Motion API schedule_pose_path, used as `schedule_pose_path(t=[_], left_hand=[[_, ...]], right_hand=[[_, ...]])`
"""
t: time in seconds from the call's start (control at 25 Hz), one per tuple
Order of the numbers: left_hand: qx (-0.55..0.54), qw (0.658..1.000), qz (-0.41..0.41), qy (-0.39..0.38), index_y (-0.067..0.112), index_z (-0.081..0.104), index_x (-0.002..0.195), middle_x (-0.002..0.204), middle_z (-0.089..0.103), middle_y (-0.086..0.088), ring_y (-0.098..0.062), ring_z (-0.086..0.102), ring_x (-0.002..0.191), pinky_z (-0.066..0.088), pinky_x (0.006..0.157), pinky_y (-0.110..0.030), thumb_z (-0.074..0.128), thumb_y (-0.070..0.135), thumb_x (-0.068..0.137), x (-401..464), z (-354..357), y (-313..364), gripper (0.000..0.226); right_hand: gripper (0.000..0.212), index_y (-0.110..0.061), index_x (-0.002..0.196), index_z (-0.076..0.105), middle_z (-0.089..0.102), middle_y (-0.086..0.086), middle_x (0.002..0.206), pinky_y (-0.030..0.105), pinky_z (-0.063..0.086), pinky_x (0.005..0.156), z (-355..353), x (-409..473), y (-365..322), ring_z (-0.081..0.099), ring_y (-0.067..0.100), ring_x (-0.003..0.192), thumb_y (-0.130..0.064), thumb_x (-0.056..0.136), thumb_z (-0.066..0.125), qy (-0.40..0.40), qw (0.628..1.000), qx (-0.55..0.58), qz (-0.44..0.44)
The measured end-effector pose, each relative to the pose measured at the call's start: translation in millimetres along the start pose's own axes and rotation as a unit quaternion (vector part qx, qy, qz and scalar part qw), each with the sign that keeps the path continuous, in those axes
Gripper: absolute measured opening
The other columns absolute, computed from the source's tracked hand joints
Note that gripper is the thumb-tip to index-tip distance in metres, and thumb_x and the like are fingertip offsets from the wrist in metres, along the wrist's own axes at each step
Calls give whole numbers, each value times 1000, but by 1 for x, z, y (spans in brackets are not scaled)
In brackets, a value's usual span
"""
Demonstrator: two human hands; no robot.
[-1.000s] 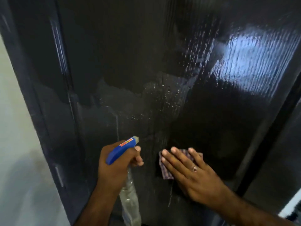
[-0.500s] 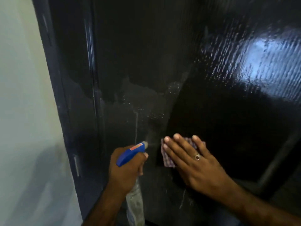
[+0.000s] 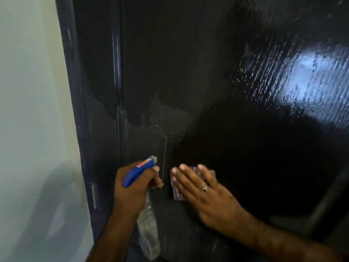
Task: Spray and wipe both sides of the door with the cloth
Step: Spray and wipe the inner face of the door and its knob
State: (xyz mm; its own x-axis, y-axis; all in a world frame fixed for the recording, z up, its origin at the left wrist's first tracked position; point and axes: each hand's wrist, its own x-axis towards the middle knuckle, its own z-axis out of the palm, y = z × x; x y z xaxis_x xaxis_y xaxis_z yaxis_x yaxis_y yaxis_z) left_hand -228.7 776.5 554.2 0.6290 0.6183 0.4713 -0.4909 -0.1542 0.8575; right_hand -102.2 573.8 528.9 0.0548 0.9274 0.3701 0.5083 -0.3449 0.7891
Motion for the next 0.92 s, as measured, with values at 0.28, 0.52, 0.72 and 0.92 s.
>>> schedule_pose_path(t=[0.28,0.52,0.72,0.92], left_hand=[[4,1000,-21,5,-6,70,68,65,65,-29,-28,67,57,59,58,-24,69,0,94,-2,-1,4,27],[35,997,-43,56,-11,61,68,55,54,-18,-27,54,50,52,51,-30,73,8,92,5,-21,-24,33],[33,996,-55,56,-6,73,89,71,69,-22,-31,70,64,64,67,-39,73,7,93,11,-21,-21,13],[41,996,-27,73,-11,68,82,63,64,-11,-19,64,58,62,62,-29,67,5,96,28,-24,-2,21]], right_hand=[[68,-7,170,19,8,15,180,68,5,130,-91,132,173,4,40,166,-37,112,35,170,956,-20,239],[80,0,169,13,1,21,179,64,0,132,-8,62,12,-2,41,166,-25,101,48,51,998,9,21],[73,-5,169,24,10,18,179,62,1,132,-25,112,52,3,38,166,-26,104,47,81,996,17,31],[73,-5,171,13,2,17,180,66,0,131,-79,164,137,-3,39,166,-37,109,38,156,962,9,225]])
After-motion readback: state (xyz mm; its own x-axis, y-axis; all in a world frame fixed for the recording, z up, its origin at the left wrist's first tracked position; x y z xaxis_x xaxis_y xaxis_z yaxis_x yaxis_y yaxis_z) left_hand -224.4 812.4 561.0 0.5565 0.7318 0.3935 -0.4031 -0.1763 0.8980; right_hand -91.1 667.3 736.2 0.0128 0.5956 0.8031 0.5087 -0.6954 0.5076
